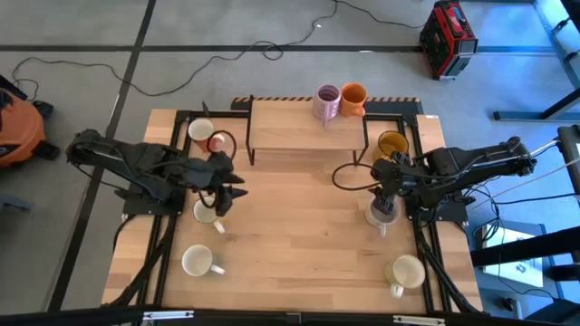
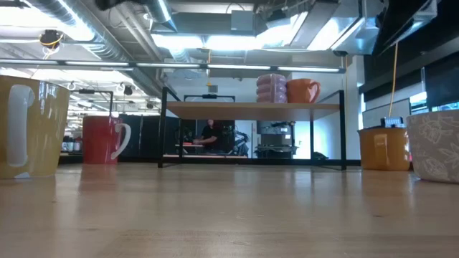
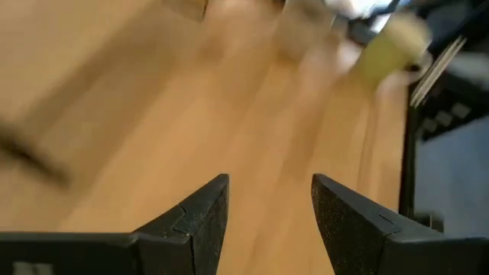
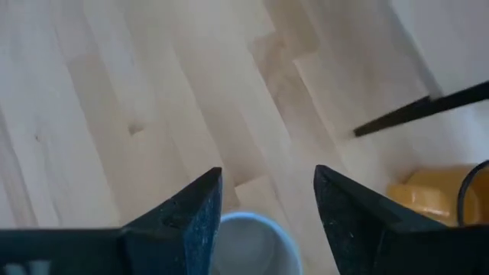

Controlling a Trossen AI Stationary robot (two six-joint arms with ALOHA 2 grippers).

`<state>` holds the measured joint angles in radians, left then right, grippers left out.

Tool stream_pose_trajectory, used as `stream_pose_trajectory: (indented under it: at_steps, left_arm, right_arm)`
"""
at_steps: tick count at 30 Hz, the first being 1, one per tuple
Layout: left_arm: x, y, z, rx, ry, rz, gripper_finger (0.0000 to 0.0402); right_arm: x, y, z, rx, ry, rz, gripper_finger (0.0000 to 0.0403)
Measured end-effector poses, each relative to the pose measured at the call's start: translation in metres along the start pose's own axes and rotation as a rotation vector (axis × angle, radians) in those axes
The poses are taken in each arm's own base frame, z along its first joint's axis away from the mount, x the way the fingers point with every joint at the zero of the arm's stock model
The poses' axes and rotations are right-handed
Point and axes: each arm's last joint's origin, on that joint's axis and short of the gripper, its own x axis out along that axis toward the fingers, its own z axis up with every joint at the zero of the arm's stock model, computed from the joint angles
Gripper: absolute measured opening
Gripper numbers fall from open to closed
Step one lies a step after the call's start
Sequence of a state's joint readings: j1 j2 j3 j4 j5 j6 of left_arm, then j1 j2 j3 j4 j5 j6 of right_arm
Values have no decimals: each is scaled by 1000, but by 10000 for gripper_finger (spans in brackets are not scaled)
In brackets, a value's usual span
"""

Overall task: Place coffee mugs
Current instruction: Put the brown mug on the shelf

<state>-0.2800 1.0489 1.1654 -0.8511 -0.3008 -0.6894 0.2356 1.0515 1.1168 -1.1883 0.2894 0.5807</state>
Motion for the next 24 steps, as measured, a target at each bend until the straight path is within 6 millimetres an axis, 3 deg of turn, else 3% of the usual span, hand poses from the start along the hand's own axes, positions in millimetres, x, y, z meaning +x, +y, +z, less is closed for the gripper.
stream_pose_trajectory:
  at_steps: [5, 10, 24]
  left_arm:
    - [-4, 13, -26, -180, 269, 143, 182]
    - [-1, 26, -46, -434, 400, 328, 182]
    - [38, 56, -109, -439, 645, 519, 182]
  right_arm:
    - [0, 3, 5, -24, -57, 17, 198]
    - [-1, 4, 8, -38, -86, 33, 198]
    - [-1, 5, 8, -35, -88, 34, 198]
